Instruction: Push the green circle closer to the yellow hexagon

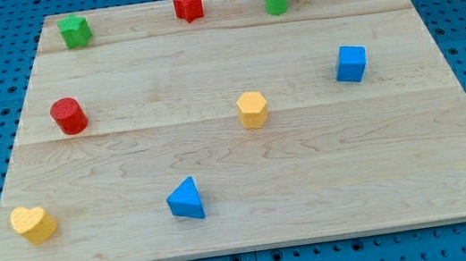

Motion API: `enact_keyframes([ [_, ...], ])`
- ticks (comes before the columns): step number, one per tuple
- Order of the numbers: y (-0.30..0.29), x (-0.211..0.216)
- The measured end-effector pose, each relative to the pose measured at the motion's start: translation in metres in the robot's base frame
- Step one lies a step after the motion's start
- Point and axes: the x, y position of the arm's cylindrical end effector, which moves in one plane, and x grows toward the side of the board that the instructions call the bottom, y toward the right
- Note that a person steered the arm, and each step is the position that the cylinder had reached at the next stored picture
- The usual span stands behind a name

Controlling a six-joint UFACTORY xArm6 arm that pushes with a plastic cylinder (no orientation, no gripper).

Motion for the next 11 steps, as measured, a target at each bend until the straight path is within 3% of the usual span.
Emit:
enact_keyframes([
  [1, -0.027, 0.061],
  [2, -0.037, 0.085],
  [3, 0.012, 0.043],
  [4, -0.013, -0.002],
  [5, -0.072, 0.036],
  [6, -0.086, 0.122],
  [7, -0.082, 0.169],
  [8, -0.072, 0.169],
  [10, -0.140, 0.162],
  [11, -0.111, 0.178],
])
